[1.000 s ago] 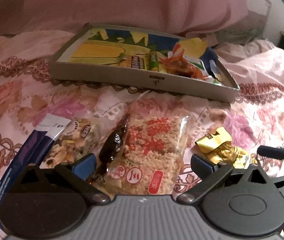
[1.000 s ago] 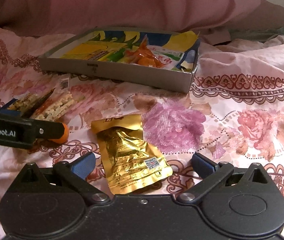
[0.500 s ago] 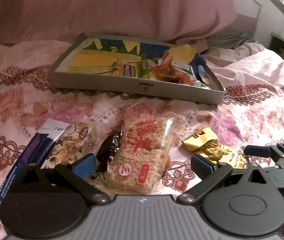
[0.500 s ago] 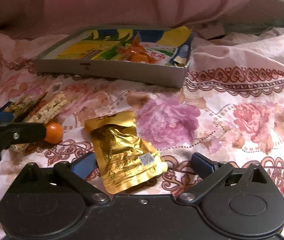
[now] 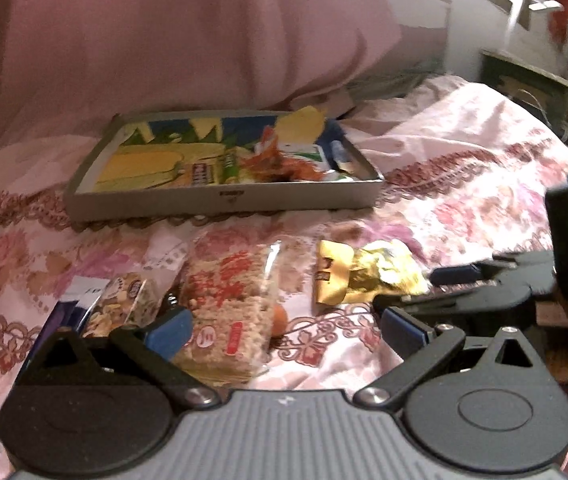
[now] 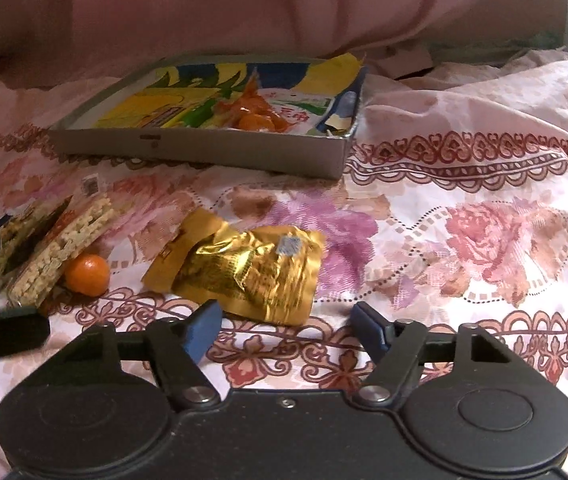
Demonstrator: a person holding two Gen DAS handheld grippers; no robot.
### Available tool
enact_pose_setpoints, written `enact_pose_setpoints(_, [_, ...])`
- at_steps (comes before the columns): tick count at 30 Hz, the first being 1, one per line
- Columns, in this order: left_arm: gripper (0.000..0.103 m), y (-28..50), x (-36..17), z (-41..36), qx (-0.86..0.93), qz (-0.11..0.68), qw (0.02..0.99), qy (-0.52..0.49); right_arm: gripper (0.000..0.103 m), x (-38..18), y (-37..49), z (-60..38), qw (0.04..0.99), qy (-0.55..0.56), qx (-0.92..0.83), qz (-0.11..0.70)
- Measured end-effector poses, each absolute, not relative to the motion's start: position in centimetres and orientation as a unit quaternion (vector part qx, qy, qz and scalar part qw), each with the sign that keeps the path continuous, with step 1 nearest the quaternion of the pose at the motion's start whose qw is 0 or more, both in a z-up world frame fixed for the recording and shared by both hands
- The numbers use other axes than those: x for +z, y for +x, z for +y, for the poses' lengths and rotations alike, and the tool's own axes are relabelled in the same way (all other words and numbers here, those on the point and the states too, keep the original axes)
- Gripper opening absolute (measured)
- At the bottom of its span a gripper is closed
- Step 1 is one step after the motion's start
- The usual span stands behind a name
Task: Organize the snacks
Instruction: 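Lower the left tool around the rice-cracker pack while right tool lowers onto the gold pack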
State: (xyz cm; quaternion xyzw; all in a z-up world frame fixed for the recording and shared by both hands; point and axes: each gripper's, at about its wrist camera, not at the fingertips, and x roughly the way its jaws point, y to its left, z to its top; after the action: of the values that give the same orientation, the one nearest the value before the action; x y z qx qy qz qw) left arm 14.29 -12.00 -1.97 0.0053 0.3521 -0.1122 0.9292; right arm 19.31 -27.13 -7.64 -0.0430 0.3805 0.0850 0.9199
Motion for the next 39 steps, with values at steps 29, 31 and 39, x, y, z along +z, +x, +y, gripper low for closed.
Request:
enact_pose_setpoints(29, [0.103, 17.7, -6.0, -13.5, -0.11, 0.38, 0.91, 0.128, 0.086, -6.8, 20.2, -29.2, 0.929, 0.066, 0.104, 0.35])
enact_pose_setpoints(31, [0.103, 18.0, -6.1, -13.6, -0.111, 0.379, 0.908, 0.137, 0.086, -6.8, 20.5, -29.1, 0.929, 0.064, 0.108, 0.347])
enact_pose_setpoints(39, [0.103, 19.2, -6.3, -13.7, -0.117, 0.387, 0.902, 0.152, 0.086, -6.6, 22.6, -28.8, 0.937, 0.049, 0.137, 0.319])
